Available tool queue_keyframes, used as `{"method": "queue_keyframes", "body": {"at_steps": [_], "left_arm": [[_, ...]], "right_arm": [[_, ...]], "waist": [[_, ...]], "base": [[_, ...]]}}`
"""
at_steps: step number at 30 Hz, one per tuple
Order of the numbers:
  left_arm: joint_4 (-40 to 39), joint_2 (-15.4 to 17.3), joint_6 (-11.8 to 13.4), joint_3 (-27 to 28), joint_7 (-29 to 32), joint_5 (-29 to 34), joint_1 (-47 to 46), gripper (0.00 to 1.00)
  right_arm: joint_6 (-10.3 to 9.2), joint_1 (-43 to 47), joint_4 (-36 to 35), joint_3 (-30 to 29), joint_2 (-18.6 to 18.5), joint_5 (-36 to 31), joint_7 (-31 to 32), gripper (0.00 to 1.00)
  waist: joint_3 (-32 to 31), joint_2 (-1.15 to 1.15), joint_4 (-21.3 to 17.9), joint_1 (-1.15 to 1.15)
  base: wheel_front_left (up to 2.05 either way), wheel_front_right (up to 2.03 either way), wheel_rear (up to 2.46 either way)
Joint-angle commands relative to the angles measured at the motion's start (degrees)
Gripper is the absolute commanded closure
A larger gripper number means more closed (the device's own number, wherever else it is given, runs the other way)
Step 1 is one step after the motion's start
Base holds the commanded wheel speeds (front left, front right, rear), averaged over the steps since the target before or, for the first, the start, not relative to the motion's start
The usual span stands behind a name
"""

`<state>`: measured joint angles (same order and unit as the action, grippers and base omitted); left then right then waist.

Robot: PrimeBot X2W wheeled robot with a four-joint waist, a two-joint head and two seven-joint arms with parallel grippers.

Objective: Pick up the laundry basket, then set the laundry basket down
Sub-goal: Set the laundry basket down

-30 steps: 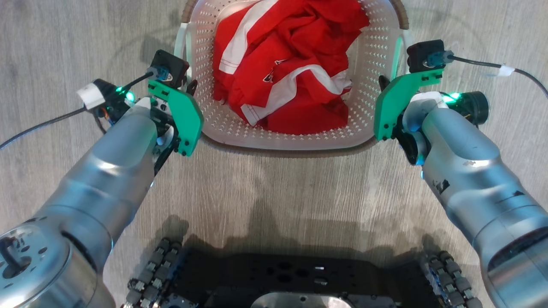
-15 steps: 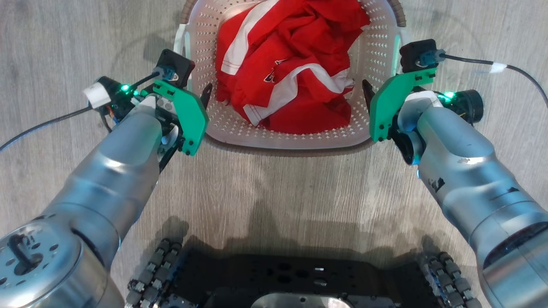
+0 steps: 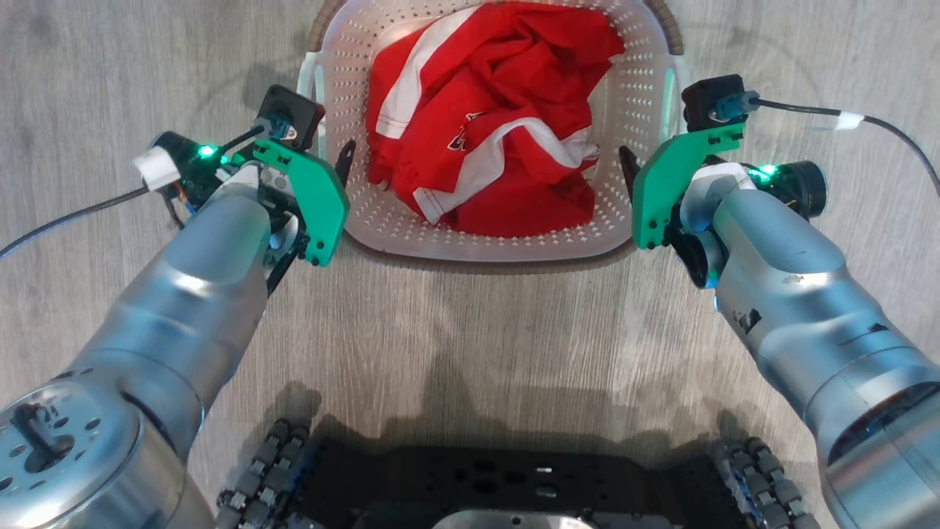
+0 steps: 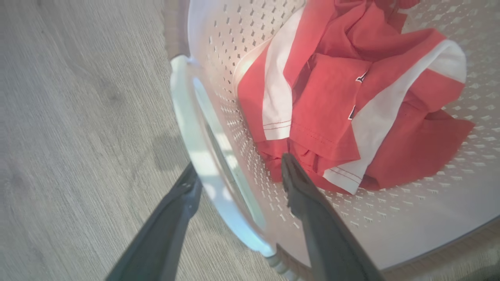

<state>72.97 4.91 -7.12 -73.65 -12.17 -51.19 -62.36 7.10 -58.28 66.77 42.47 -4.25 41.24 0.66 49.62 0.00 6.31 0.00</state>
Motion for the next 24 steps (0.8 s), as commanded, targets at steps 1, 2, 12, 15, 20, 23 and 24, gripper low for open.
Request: {"method": "queue_keyframes", "body": {"at_steps": [1, 2, 12, 15, 20, 23, 24], "left_arm": [[0.14, 1.08, -0.36, 0.31, -0.60, -0.46, -0.22, 0.00], [0.20, 1.12, -0.36, 0.31, -0.67, -0.54, -0.12, 0.00], [0.70, 2.32, -0.18, 0.57, -1.76, -1.33, 1.87, 0.00], [0.79, 2.76, 0.20, 0.72, -1.96, -1.50, 2.44, 0.00], [0.89, 3.82, 1.00, 0.87, -2.22, -1.68, 4.33, 0.00], [0.90, 4.48, 1.70, 1.45, -2.57, -1.88, 5.36, 0.00], [0.85, 4.62, 1.98, 1.66, -2.66, -1.84, 5.53, 0.00]], "right_arm": [[0.39, 2.65, -0.92, 0.72, 1.37, 0.46, -0.08, 0.00], [0.39, 2.79, -1.08, 0.87, 1.37, 0.73, -0.11, 0.00], [0.39, 4.39, -2.55, 3.36, 1.37, 3.60, 0.00, 0.00], [0.39, 4.49, -2.68, 4.06, 1.37, 4.57, 0.50, 0.00], [0.39, 5.37, -3.96, 5.97, 1.37, 6.14, 0.27, 0.00], [0.39, 6.13, -5.10, 6.81, 1.37, 7.48, -0.81, 0.00], [0.39, 6.25, -5.40, 7.03, 1.37, 7.90, -1.36, 0.00]], "waist": [[-0.35, 0.00, -0.16, 0.00], [-0.64, 0.00, -0.22, 0.00], [-5.77, 0.00, -1.46, 0.00], [-7.50, 0.00, -1.94, 0.00], [-12.01, 0.00, -2.88, 0.00], [-15.43, 0.00, -3.55, 0.00], [-16.46, 0.00, -3.76, 0.00]], "base": [[0.00, 0.00, 0.00], [0.00, 0.00, 0.00], [0.00, 0.00, 0.00], [0.00, 0.00, 0.00], [0.00, 0.00, 0.00], [0.00, 0.00, 0.00], [0.00, 0.00, 0.00]]}}
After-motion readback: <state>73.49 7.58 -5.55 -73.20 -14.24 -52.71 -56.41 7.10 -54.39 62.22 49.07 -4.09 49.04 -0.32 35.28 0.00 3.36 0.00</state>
